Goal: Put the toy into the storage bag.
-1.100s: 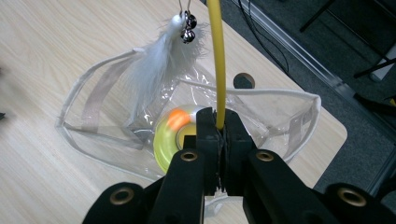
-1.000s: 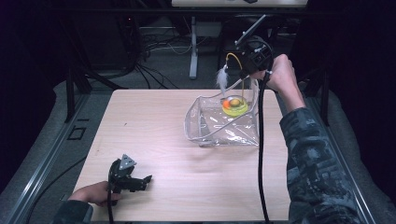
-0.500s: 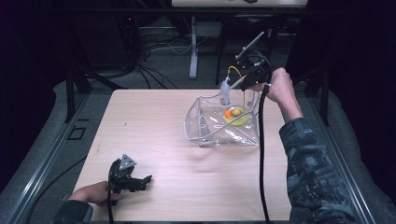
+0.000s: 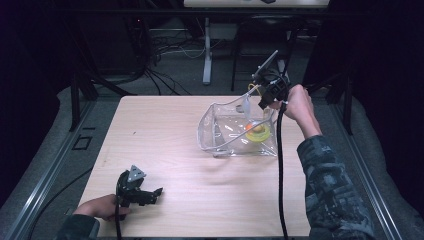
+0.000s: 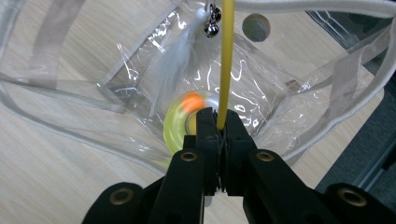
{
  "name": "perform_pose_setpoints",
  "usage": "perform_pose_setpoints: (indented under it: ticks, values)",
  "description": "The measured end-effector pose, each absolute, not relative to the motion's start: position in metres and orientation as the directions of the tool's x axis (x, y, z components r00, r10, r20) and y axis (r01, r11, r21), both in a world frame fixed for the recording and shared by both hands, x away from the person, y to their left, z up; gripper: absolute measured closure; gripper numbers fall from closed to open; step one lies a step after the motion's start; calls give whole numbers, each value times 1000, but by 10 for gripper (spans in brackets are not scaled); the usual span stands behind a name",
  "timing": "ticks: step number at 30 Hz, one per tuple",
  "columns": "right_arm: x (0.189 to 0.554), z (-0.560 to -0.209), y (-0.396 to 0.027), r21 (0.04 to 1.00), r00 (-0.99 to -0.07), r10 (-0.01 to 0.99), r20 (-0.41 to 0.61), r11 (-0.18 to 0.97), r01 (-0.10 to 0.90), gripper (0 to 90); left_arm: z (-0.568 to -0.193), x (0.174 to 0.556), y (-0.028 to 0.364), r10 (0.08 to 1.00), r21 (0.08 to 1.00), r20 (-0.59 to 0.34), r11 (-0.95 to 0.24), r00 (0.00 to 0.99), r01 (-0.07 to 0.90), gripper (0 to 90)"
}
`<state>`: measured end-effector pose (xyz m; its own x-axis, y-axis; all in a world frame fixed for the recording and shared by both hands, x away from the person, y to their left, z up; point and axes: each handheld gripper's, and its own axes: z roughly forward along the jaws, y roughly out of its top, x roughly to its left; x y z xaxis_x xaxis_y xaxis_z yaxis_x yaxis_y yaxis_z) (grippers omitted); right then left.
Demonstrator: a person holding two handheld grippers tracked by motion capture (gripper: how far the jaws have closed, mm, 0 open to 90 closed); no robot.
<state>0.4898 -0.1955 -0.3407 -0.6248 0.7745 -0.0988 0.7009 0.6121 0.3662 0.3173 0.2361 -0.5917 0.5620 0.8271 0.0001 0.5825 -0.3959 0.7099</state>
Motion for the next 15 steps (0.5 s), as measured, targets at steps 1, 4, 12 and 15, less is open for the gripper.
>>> perform_pose_setpoints:
  ticks: [1, 4, 12, 15]
  values:
    - [490, -341, -195, 366, -625, 775, -99, 612, 701, 881, -592, 317, 236, 827, 710, 0, -396, 562, 582, 0]
    - [491, -347, -195, 359, -627, 774, -92, 613, 703, 881, -592, 317, 236, 827, 710, 0, -396, 562, 583, 0]
    - [494, -353, -195, 340, -621, 779, -85, 608, 717, 880, -592, 317, 236, 827, 710, 0, -396, 562, 582, 0]
    - [494, -354, -195, 333, -620, 780, -87, 610, 720, 880, -592, 317, 236, 827, 710, 0, -396, 562, 582, 0]
